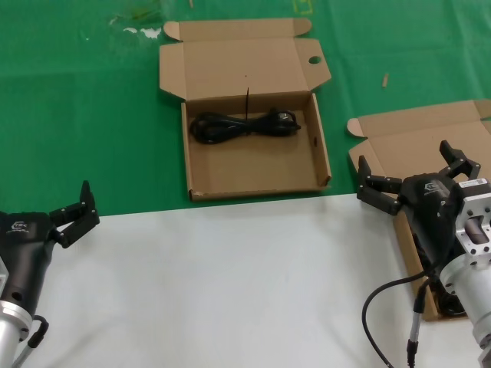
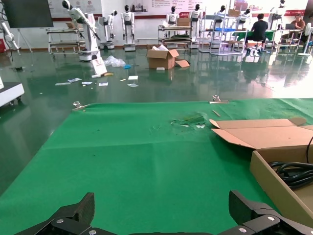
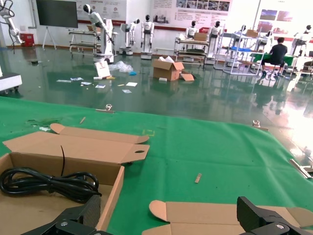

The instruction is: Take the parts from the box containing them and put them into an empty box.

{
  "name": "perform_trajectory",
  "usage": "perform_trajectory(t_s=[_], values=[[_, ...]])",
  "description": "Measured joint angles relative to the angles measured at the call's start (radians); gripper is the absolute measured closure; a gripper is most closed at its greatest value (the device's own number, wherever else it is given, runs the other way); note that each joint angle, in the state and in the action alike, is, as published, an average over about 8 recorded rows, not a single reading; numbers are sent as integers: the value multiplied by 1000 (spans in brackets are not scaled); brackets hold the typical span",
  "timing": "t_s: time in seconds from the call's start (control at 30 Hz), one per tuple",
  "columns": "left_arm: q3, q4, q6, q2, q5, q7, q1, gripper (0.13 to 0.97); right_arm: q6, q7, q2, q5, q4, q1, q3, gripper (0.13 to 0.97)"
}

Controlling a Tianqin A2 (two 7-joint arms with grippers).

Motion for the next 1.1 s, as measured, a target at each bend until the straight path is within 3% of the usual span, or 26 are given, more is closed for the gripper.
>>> perform_trajectory(t_s=[1.1], values=[[0, 0, 0, 0, 0, 0, 0, 132, 0, 0, 0, 0, 0, 0, 0, 129]])
